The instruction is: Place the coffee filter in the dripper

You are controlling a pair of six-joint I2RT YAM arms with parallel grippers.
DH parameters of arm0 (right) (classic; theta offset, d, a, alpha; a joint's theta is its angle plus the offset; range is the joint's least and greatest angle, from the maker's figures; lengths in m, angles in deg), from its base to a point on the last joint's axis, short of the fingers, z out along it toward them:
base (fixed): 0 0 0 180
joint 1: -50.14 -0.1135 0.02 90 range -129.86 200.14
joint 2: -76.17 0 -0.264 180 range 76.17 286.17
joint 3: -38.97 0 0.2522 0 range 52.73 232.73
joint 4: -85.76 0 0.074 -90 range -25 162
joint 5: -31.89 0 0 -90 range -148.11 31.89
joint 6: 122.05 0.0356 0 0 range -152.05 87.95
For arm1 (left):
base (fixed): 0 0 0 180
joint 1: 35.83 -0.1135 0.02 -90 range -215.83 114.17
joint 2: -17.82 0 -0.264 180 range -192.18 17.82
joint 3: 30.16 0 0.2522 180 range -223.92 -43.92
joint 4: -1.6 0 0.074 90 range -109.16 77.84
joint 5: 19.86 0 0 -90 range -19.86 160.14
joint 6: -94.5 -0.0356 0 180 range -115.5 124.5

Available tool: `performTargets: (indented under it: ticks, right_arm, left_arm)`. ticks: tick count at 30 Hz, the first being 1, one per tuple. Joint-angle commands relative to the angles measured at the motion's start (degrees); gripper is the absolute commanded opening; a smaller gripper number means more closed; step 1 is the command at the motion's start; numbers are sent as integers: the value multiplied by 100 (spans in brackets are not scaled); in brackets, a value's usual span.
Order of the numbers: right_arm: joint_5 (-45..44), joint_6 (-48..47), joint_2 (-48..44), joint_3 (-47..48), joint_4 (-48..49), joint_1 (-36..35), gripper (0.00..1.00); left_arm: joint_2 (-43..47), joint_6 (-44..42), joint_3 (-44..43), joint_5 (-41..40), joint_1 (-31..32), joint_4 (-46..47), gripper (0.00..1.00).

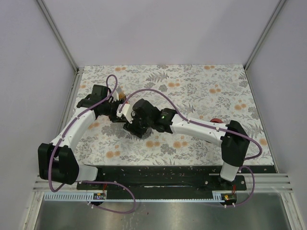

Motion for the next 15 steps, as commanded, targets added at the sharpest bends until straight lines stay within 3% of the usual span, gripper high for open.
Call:
performTargets:
  ticks: [1, 9, 15]
  right_arm:
    - [553, 189, -691, 178, 112, -53, 62]
    - [686, 741, -1131, 178, 130, 122, 67]
    - [476, 1778, -1465, -41, 480, 745, 67]
  left_arm:
    - [-24, -34, -108, -111, 22, 265, 42]
    - [11, -52, -81, -155, 31, 308, 41]
    - [20, -61, -81, -164, 66, 335, 41]
